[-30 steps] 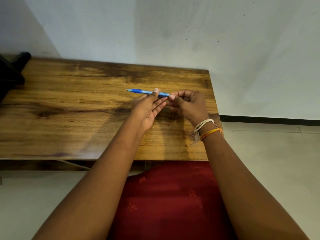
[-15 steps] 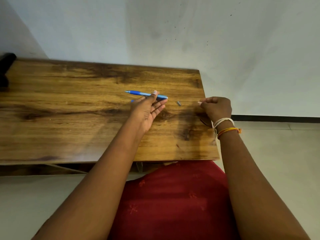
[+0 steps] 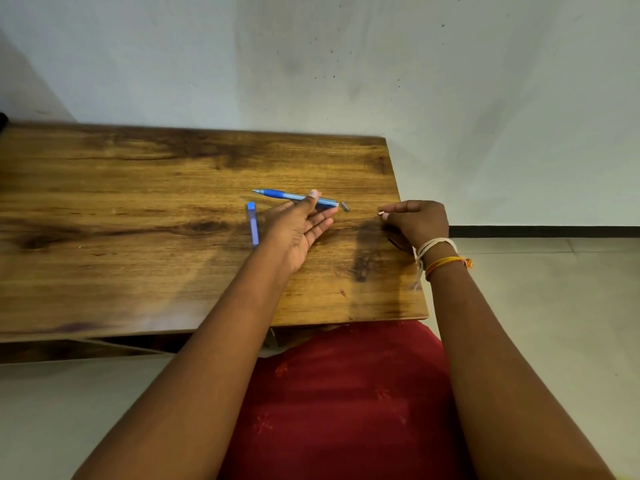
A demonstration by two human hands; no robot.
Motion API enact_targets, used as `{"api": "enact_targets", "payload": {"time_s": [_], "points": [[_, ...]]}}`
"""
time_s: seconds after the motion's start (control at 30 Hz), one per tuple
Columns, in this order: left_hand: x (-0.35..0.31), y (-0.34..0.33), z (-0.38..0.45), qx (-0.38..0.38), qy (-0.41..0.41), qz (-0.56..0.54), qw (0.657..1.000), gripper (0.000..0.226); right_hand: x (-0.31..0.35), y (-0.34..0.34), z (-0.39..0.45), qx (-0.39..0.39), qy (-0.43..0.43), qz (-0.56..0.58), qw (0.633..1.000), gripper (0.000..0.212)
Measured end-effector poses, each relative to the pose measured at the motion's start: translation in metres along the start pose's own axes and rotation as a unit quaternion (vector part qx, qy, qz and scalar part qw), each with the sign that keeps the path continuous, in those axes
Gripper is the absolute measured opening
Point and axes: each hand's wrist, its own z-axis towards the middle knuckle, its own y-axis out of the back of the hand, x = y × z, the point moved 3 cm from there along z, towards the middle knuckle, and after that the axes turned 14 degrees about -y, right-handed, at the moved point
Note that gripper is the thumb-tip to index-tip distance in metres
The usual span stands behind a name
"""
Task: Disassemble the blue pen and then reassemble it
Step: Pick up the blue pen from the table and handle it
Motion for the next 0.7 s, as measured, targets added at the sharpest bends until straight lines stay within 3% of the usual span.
{"api": "enact_targets", "payload": {"time_s": [0.3,0.4,0.47,0.53,0.7], "points": [[-0.003,0.001,-0.001,-0.001,0.002,0.000,1.000,0.009,0.000,0.002,0.003,0.012,-0.038,0.037,0.999,0.016],[-0.004,0.002,-0.001,0.000,0.002,0.009,1.000,0.010,0.002,0.003,0.001,-0.044,-0.020,0.022,0.999,0.019],[-0.005,0.003,0.000,0.005,0.003,0.020,1.000,0.013,0.011,0.001,-0.005,-0.096,0.045,-0.006,0.994,0.022],[-0.005,0.004,0.000,0.007,0.002,0.046,0.999,0.014,0.019,-0.009,-0.011,-0.048,0.088,0.010,0.995,0.018],[-0.005,0.004,0.001,0.022,-0.026,0.135,0.990,0.018,0.024,-0.031,-0.024,0.193,0.042,0.090,0.976,0.011]]}}
